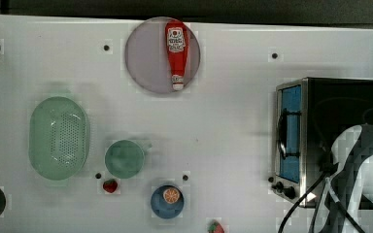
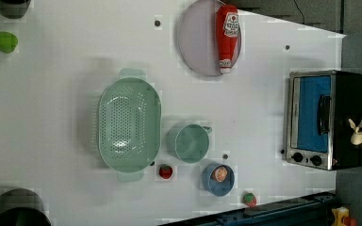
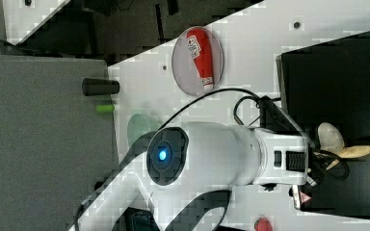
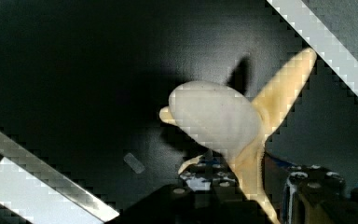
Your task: Pick banana from table and place on oven.
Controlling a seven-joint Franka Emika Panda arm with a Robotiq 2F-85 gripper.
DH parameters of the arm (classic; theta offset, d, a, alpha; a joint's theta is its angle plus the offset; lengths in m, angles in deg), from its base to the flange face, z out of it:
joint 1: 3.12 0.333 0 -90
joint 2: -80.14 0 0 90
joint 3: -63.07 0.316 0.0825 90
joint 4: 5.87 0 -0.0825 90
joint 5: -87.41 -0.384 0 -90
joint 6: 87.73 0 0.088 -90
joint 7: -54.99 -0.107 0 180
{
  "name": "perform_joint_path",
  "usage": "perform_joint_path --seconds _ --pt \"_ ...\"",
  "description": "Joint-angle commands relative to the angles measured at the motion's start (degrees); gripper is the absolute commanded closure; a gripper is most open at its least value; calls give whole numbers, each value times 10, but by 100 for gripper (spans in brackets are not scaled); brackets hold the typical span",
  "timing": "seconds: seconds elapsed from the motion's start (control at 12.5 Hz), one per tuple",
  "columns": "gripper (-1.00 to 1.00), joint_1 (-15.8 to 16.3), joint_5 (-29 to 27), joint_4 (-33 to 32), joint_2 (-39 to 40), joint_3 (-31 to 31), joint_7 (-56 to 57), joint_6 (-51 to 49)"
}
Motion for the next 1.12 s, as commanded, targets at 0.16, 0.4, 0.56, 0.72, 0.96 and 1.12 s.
perform_joint_path --seconds 0.16,0.4,0.56,0.72,0.96,1.12 --pt "-18 22 -1 35 -33 7 75 -2" --pt "-87 23 -1 35 -33 14 75 -10" --pt "-100 25 -1 38 -33 26 75 -37" --pt "-100 32 -2 50 -44 56 75 -64" --pt "-100 54 -22 65 -78 130 22 -75" --pt "-100 64 -27 64 -99 180 -87 -85"
